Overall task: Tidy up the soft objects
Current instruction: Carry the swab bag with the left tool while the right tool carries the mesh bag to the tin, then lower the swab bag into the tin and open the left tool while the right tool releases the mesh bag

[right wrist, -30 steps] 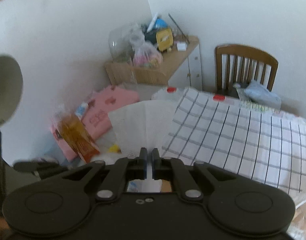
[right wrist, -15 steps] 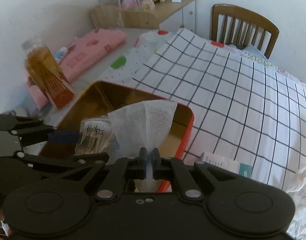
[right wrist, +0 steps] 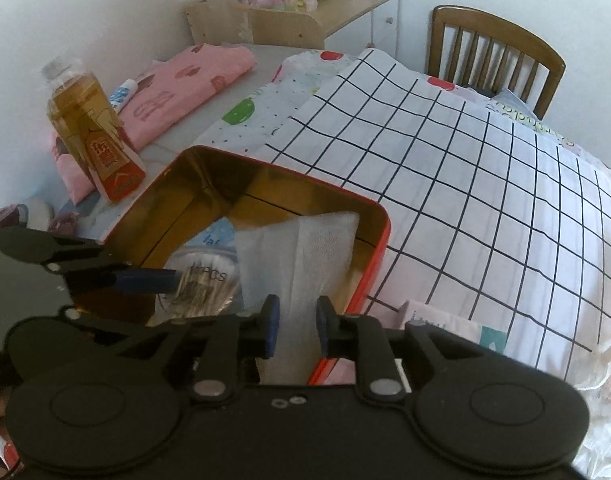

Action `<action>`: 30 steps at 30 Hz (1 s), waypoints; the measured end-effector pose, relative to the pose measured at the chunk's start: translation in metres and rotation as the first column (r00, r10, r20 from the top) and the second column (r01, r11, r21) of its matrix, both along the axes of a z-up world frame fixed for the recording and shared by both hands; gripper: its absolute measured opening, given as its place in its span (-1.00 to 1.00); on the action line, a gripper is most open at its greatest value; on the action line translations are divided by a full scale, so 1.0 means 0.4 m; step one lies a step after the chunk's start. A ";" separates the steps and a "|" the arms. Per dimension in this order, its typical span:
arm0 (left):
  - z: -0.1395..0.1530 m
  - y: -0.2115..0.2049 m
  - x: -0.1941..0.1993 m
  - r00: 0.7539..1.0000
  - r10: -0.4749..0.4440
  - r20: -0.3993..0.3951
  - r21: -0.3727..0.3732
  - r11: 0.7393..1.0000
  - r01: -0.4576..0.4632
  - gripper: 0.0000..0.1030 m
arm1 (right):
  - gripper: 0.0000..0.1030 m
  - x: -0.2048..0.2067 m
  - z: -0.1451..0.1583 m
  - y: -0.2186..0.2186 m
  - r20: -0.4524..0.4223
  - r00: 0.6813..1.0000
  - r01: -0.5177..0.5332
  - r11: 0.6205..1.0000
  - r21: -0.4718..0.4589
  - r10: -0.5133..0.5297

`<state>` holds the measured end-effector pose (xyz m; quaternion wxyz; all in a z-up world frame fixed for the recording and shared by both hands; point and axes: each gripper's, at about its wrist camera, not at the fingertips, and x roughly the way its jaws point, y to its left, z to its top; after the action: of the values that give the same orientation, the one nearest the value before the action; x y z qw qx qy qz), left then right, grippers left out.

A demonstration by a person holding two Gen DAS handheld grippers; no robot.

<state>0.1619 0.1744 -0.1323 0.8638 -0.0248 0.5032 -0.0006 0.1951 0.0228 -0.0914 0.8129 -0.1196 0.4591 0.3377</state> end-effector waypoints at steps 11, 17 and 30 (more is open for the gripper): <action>0.016 -0.005 -0.009 0.999 0.027 0.024 -0.025 0.999 -0.027 0.29 | -0.13 -0.021 0.057 -0.051 -0.002 1.000 -0.024 0.996 0.089 0.024; 0.058 -0.019 -0.033 0.998 0.039 0.058 -0.016 0.999 -0.038 0.29 | -0.07 -0.029 0.087 -0.098 -0.001 1.000 -0.007 0.991 0.134 0.007; 0.171 -0.094 -0.096 0.986 0.032 0.161 -0.013 0.999 -0.031 0.31 | 0.24 -0.088 0.172 -0.232 0.082 0.997 -0.007 0.980 0.198 -0.009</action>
<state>0.1234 0.1367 -0.0640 0.9015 -0.0369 0.4311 0.0086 0.1598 -0.0699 -0.0225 0.8391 -0.0518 0.3896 0.3761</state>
